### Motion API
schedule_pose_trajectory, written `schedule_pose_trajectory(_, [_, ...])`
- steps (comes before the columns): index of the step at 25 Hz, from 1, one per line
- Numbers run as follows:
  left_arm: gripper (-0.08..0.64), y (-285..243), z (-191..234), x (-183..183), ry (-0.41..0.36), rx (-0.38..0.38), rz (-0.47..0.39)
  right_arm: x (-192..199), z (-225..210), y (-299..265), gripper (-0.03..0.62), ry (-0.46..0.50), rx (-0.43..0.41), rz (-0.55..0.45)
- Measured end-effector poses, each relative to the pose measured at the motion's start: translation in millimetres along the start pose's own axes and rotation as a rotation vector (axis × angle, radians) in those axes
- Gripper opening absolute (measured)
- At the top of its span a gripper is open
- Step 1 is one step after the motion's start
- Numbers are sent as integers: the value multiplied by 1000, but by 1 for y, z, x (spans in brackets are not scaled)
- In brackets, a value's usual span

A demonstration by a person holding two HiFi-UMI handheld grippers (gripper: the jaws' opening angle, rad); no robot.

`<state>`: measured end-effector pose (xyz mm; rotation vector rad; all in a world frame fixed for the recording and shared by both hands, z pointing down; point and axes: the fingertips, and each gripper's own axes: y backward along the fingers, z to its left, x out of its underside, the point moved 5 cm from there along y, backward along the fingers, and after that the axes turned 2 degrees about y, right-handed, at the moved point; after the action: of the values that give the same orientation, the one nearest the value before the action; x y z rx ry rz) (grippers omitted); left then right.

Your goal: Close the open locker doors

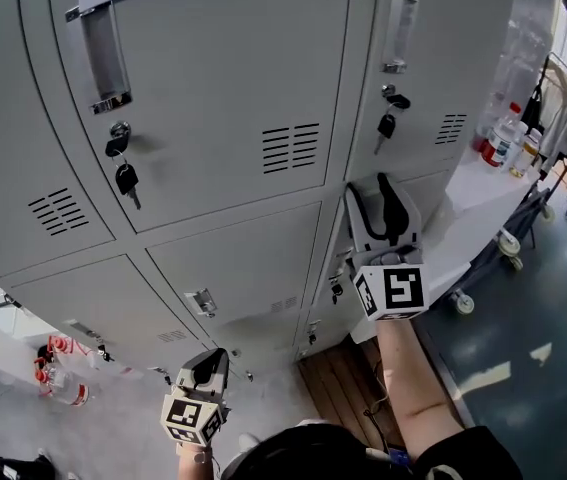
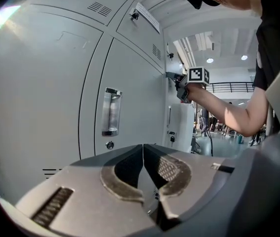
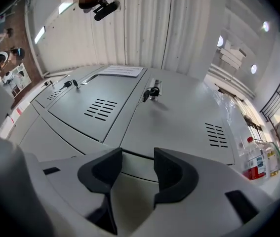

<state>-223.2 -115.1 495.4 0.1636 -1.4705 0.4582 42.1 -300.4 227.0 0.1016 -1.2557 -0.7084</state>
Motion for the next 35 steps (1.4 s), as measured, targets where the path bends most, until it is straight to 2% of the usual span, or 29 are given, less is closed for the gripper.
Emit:
schedule_pose_trajectory(7, [23,-2,1,-1,14,-34,6,2,4,0,176,-1,-16,-60])
schedule_pose_trajectory(16, [23,-7,-5,-3,8,4,8,2,3,8,184,-28,-26,-17])
schedule_pose_trajectory(22, [23,-16,-13,-3,-3,76,28,10,10,38,183,-91,-42,46])
schedule_pose_trajectory(31, [23,-34,-37,6,-23,244,46,51,41,112,159,-238,-60,256])
schedule_pose_trajectory(35, [23,-41,-50,9,-45,322,54,63,52,149,136,-252,-47,345])
